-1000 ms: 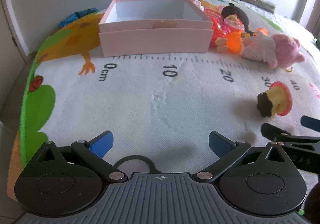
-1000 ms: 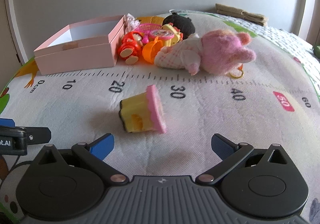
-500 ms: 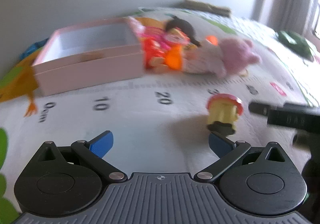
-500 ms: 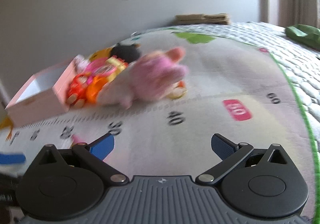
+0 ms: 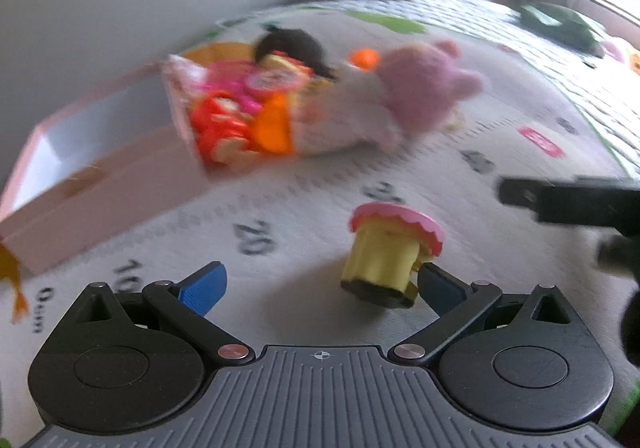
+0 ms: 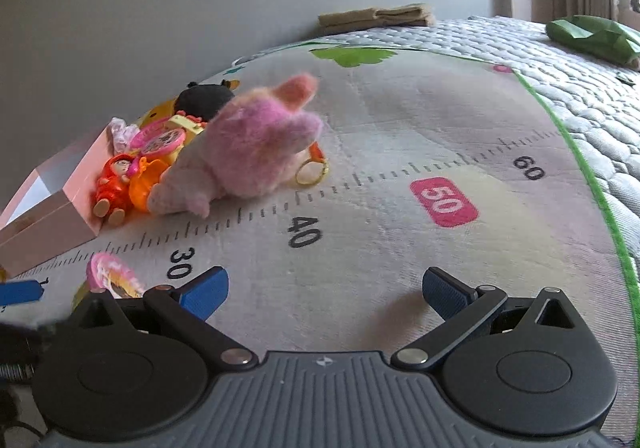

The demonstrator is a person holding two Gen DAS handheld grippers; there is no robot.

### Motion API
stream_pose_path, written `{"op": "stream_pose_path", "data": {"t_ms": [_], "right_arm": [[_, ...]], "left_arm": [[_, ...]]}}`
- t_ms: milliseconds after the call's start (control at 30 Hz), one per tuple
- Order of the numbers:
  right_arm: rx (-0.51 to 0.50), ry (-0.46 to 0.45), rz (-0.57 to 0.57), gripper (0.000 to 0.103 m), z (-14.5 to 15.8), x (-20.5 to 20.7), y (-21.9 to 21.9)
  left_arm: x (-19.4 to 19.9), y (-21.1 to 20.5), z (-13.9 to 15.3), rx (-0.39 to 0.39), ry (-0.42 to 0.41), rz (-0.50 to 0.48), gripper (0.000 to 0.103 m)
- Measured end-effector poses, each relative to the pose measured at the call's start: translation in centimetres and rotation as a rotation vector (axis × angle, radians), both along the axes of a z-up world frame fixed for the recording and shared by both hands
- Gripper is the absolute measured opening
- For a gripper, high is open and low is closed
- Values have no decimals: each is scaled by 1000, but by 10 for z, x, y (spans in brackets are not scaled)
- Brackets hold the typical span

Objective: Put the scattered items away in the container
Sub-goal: 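Grasp the yellow pudding-cup toy with the left gripper while the right gripper approaches the pink lid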

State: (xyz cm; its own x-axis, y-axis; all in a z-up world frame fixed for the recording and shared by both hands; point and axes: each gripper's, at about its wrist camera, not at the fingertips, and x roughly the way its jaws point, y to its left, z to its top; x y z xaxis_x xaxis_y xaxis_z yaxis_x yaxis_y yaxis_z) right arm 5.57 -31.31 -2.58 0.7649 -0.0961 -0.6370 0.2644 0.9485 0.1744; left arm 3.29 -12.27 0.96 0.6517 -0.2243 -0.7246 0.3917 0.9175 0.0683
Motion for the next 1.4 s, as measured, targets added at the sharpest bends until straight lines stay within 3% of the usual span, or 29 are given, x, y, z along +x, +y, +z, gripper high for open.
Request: {"op": "stream_pose_path", "data": {"t_ms": [267,333,400,500,600,767,867,1200,1267,1300,1333,1400], "right_arm": [[-34,8,102,103,-3,11,26],[-32,21,101,103,-6,15,29],[-44,27,99,103,-8,17,31],[-58,36,118,103,-8,17,32],[-79,38,144,103,-10,16,32],[-143,57,183,103,-13,16,38],[-144,69,194,103,-12,17,38],[-153,72,199,103,-12,17,39],[-157,65,201,103,-13,17,39],[-159,63,202,103,-13,16,39],[-162,60,202,103,-13,16,40],[-166,54,203,103,-14,16,40]], "left_arm": [[27,65,0,-12,6,212,103],[26,73,7,-75,-1,177,103],[19,71,14,-129,-27,81,103],[8,54,19,-135,-69,-92,103],[5,37,16,-138,-55,-184,103],[23,21,1,-113,1,-179,103],[36,20,-5,-137,28,-154,103],[34,9,1,-164,8,-175,102],[36,5,-1,-161,12,-179,100],[37,3,-3,-158,15,-178,93],[39,2,-4,-154,20,-177,75],[43,0,-9,-157,46,-168,68]]}}
